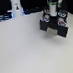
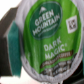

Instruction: Open the kcup holder, insert the kcup into the holder, and close the kcup holder

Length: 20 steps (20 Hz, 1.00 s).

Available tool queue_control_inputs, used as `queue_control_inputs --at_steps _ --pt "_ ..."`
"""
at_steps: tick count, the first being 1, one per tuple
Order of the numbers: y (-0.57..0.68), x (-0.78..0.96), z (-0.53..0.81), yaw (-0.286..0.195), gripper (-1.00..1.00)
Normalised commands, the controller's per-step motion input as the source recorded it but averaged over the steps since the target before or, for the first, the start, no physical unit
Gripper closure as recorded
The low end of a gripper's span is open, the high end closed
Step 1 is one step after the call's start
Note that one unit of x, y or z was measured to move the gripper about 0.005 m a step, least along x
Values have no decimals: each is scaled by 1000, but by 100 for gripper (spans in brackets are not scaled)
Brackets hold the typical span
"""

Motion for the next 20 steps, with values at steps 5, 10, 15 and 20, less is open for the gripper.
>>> queue_control_inputs --at_steps 5,10,15,20 --pt "463 -55 -47 64 100" --pt "225 -95 -139 71 100" --pt "71 -55 -190 26 100" --pt "93 -26 -170 22 100"
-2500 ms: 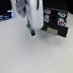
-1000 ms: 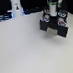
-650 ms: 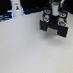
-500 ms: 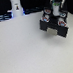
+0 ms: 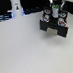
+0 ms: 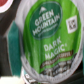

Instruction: Open the kcup holder, insert the kcup into the holder, and close the kcup holder

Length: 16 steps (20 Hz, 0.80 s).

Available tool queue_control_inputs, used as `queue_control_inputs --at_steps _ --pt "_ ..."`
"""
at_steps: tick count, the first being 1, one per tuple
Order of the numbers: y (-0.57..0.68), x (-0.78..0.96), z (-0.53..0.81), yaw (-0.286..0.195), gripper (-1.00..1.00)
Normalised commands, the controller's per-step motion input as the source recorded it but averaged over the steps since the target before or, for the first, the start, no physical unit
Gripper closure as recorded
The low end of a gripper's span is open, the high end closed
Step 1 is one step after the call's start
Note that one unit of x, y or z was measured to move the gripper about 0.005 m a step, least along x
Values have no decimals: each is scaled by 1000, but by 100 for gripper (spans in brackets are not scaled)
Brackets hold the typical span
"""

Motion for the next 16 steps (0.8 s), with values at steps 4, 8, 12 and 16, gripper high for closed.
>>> queue_control_inputs --at_steps 4,8,12,16 --pt "28 -21 -136 12 100" --pt "7 -50 -104 12 100" --pt "-7 -61 -97 14 100" --pt "-1 -113 -23 11 100"
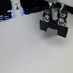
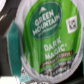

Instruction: Open the kcup holder, insert the kcup into the holder, and close the kcup holder

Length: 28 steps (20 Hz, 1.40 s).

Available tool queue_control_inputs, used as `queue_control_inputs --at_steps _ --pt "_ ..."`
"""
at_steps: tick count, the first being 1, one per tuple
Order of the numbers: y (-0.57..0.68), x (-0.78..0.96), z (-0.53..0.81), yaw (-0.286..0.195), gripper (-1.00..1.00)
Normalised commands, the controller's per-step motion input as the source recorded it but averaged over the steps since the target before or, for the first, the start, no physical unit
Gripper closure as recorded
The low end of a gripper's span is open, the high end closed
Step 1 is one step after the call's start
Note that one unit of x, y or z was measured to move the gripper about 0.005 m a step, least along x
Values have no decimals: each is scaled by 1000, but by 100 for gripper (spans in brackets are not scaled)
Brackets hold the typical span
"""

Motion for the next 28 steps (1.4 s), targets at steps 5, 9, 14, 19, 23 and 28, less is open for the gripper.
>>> queue_control_inputs --at_steps 5,9,14,19,23,28 --pt "0 -175 381 -9 100" --pt "6 -169 46 2 100" --pt "17 -11 -177 6 100" --pt "33 2 -185 13 100" --pt "25 -1 -186 11 100" --pt "32 16 -201 19 100"
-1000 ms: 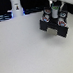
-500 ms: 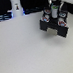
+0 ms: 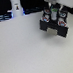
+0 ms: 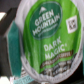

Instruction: Open the kcup holder, insert the kcup into the holder, and close the kcup holder

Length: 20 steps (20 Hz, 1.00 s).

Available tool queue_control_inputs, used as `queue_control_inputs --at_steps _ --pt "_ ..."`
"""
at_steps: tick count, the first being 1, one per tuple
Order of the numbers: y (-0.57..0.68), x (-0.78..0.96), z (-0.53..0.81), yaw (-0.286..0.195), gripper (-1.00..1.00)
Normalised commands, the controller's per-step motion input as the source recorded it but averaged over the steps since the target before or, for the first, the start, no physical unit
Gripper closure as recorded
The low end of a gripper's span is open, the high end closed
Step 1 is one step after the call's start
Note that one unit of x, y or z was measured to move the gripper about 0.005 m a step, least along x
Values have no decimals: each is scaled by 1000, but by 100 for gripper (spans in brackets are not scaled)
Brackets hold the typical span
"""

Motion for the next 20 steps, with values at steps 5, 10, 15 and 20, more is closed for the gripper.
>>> queue_control_inputs --at_steps 5,10,15,20 --pt "99 50 -211 23 100" --pt "168 66 -131 45 -100" --pt "180 104 41 80 -100" --pt "119 129 212 71 -100"
